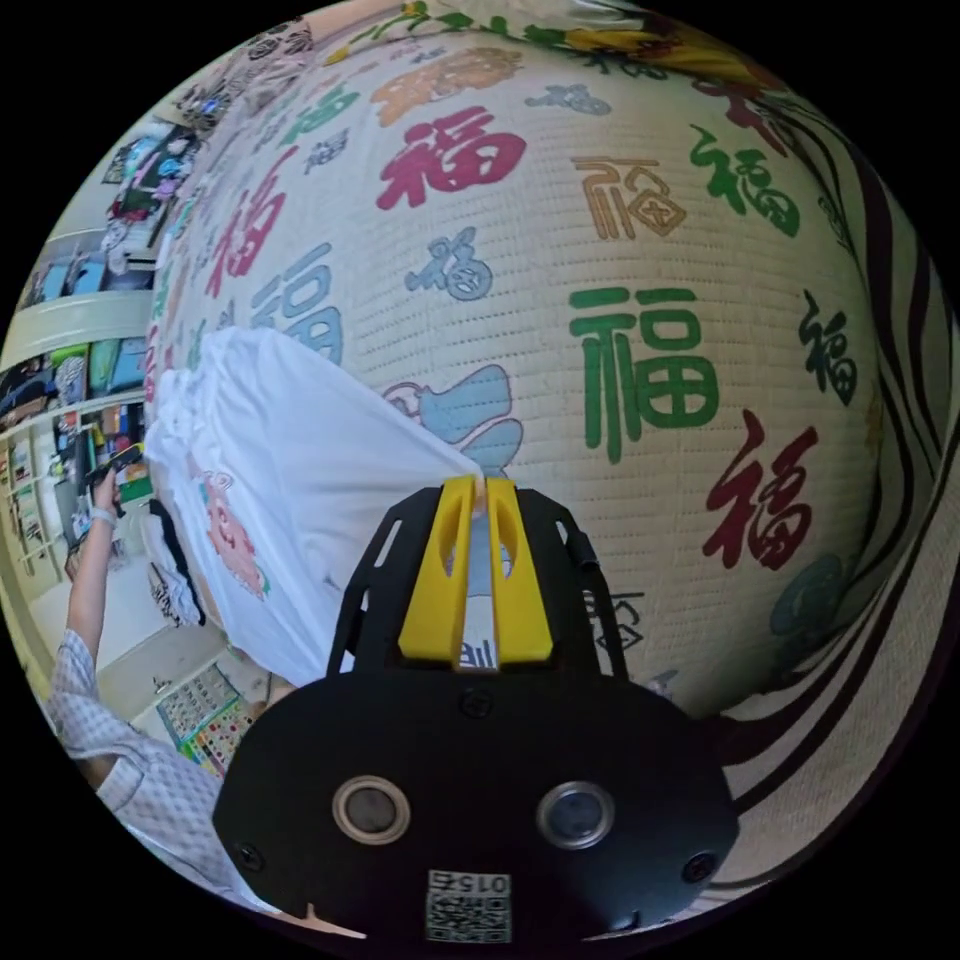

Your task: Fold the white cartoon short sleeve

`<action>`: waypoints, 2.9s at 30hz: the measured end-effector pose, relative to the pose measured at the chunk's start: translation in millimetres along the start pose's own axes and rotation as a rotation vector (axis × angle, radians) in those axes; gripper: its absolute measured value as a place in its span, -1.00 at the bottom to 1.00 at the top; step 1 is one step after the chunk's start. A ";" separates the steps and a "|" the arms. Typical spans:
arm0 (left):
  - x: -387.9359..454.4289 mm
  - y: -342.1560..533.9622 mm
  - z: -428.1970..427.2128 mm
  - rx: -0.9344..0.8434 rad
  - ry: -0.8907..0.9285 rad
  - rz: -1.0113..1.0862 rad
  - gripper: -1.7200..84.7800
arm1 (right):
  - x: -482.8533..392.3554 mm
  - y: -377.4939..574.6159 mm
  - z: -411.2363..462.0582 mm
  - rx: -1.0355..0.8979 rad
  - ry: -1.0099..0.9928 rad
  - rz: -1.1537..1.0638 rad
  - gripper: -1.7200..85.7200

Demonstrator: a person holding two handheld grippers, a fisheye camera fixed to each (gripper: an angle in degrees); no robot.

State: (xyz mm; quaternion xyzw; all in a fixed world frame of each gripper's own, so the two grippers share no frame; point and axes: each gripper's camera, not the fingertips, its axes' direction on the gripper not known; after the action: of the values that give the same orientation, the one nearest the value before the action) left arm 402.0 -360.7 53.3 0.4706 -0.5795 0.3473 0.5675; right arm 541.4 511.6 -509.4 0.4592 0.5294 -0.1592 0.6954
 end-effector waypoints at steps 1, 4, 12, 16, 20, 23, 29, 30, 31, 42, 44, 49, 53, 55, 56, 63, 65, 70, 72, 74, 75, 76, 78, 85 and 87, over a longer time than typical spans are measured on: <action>-0.2 -1.7 8.8 0.012 -0.023 -0.013 -0.94 | -1.1 -4.7 -0.6 -0.007 0.045 0.032 -0.83; 7.5 -3.9 4.7 0.115 -0.024 0.038 -0.89 | -10.7 -16.7 -22.3 0.055 0.158 0.095 -0.78; 143.7 -49.1 -16.5 0.326 0.352 0.616 -0.78 | -164.5 -86.6 -39.9 0.211 0.025 -0.559 -0.68; 198.4 -88.5 31.6 0.110 0.433 0.730 -0.89 | -208.4 -125.4 12.5 -0.017 0.108 -0.653 -0.78; 202.8 -100.4 37.8 0.198 0.469 0.704 -0.97 | -200.5 -129.3 6.0 -0.029 0.155 -0.631 -0.93; 187.8 -111.7 36.3 0.317 0.543 0.585 -0.96 | -177.4 -131.9 -19.3 0.068 0.130 -0.526 -0.95; 206.1 -107.7 79.4 0.164 0.668 0.650 -0.81 | -142.8 -128.0 -11.2 0.016 0.036 -0.446 -0.88; 211.3 -105.0 85.9 0.132 0.655 0.672 -0.82 | -140.5 -126.3 -10.7 0.024 0.027 -0.440 -0.88; 221.5 -98.1 96.6 0.102 0.591 0.715 -0.88 | -135.9 -123.1 -10.5 0.038 0.008 -0.431 -0.88; 229.7 -67.1 116.5 0.305 0.397 0.511 -0.81 | -100.6 -76.4 -16.1 0.146 0.053 -0.391 -0.82; 228.6 -40.4 108.4 0.367 0.363 0.480 -0.79 | -78.8 -40.3 -35.8 0.251 0.069 -0.349 -0.81; 268.5 34.2 75.4 0.425 0.480 0.566 -0.79 | -13.8 71.1 -65.5 0.402 0.101 -0.187 -0.80; 376.4 86.0 58.0 0.404 0.606 0.699 -0.78 | 49.4 158.0 -38.3 0.334 0.019 0.029 -0.77; 433.2 97.4 56.6 0.386 0.642 0.728 -0.77 | 71.3 182.3 -18.6 0.289 -0.063 0.104 -0.75; 471.6 100.8 58.5 0.350 0.681 0.738 -0.77 | 83.1 194.2 -6.7 0.277 -0.136 0.136 -0.74; 654.4 111.0 84.3 0.203 0.597 0.819 -0.76 | 114.8 212.2 30.5 0.276 -0.229 0.174 -0.80; 692.8 113.1 99.4 0.169 0.510 0.810 -0.79 | 123.4 220.0 34.0 0.270 -0.207 0.154 -0.81; 711.8 122.6 108.5 0.201 0.401 0.719 -0.93 | 140.8 236.3 40.4 0.261 -0.300 0.112 -0.80; 708.8 124.3 107.5 0.204 0.420 0.684 -0.95 | 144.0 240.2 43.3 0.254 -0.305 0.107 -0.78; 705.6 124.5 106.0 0.198 0.464 0.656 -0.96 | 146.1 246.5 46.5 0.253 -0.298 0.102 -0.81; 704.9 124.6 105.5 0.198 0.469 0.649 -0.96 | 146.3 248.1 47.4 0.253 -0.287 0.098 -0.84; 703.7 125.2 104.3 0.200 0.475 0.640 -0.96 | 147.0 251.4 49.3 0.254 -0.255 0.095 -0.89; 701.1 126.0 102.3 0.196 0.486 0.630 -0.96 | 149.1 257.1 51.9 0.261 -0.236 0.075 -0.94; 658.4 126.9 86.7 0.238 0.685 0.566 -0.97 | 172.1 290.4 50.5 0.356 -0.353 0.125 -0.97; 639.2 126.5 80.1 0.262 0.746 0.542 -0.97 | 170.0 296.3 47.9 0.382 -0.333 0.108 -0.97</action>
State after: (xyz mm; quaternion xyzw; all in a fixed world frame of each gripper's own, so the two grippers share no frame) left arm 312.3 -492.5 690.2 0.2134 -0.3894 0.6979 0.5619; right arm 845.4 674.3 -519.4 0.5773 0.3428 -0.2925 0.6810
